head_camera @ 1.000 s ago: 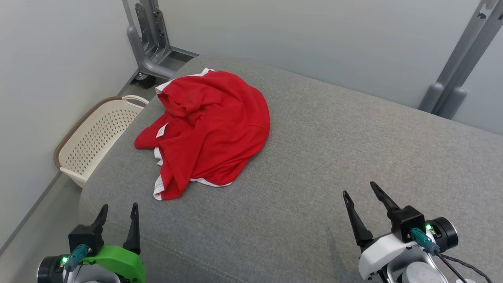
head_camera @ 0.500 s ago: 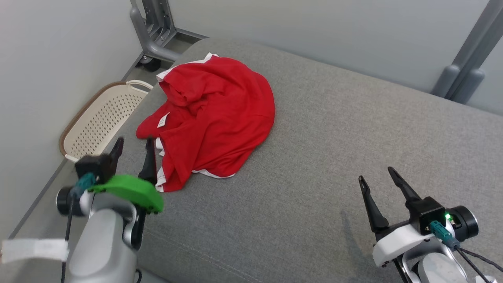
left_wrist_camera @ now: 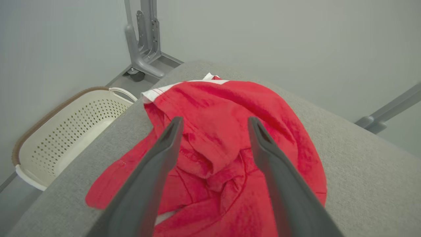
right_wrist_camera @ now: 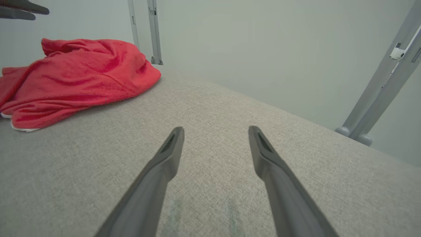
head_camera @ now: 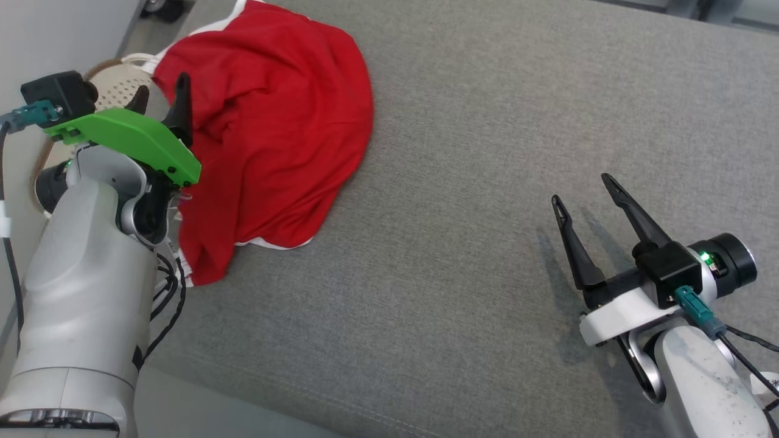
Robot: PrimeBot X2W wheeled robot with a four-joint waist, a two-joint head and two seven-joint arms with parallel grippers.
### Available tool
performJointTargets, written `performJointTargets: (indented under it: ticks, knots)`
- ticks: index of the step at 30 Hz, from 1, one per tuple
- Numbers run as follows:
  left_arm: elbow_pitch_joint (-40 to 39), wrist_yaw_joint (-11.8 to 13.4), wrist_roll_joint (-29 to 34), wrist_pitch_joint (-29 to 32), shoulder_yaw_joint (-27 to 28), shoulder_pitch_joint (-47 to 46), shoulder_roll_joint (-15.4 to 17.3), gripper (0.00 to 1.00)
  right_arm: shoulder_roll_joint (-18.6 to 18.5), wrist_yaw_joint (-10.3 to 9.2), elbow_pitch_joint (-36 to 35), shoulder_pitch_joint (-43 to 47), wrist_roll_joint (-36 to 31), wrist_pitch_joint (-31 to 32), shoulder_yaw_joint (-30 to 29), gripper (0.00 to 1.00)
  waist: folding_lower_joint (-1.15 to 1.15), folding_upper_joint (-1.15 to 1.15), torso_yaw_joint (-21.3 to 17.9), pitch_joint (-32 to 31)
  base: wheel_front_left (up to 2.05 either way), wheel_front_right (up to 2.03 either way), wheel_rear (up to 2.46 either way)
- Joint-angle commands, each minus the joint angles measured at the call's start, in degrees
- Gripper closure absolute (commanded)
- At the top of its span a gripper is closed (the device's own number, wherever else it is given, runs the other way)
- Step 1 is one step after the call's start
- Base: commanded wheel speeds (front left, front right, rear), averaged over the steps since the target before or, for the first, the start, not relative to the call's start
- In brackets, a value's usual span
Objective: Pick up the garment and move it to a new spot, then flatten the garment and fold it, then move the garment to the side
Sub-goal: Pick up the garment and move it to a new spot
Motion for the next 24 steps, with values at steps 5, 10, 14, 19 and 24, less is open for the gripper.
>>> performJointTargets:
  ticks: [5,10,14,19,24]
  knots:
    - [3.8,0.0,-4.8,4.5,-1.7,-2.8,1.1,0.0,-0.2,0.0,-1.1,-1.4,-0.4,-0.3,-0.2,0.0,-0.01,0.0,-7.4,7.9,0.0,0.0,0.0]
    - [7.7,0.0,-6.0,5.3,-3.6,-4.4,2.4,0.0,0.1,0.0,-1.7,-1.9,-0.6,-0.3,0.1,0.0,-0.01,0.0,-8.2,9.1,0.0,0.0,0.0]
    - [9.6,0.0,-6.5,4.3,-4.8,-5.0,3.2,0.0,0.2,0.0,-1.9,-2.2,-0.7,-0.3,0.3,0.0,-0.01,0.0,-8.6,9.4,0.0,0.0,0.0]
    - [10.2,0.0,-7.0,3.6,-7.6,-4.4,2.7,1.0,0.1,0.0,-1.6,-1.8,-0.5,-0.3,0.2,0.0,-0.01,0.0,-8.5,8.8,0.0,0.0,0.0]
    - [10.6,0.0,-6.5,0.3,-9.9,-4.4,4.4,1.0,0.9,0.0,-0.5,-0.9,-0.4,-0.3,1.4,0.0,-0.01,0.0,-8.4,6.7,0.0,0.0,0.0]
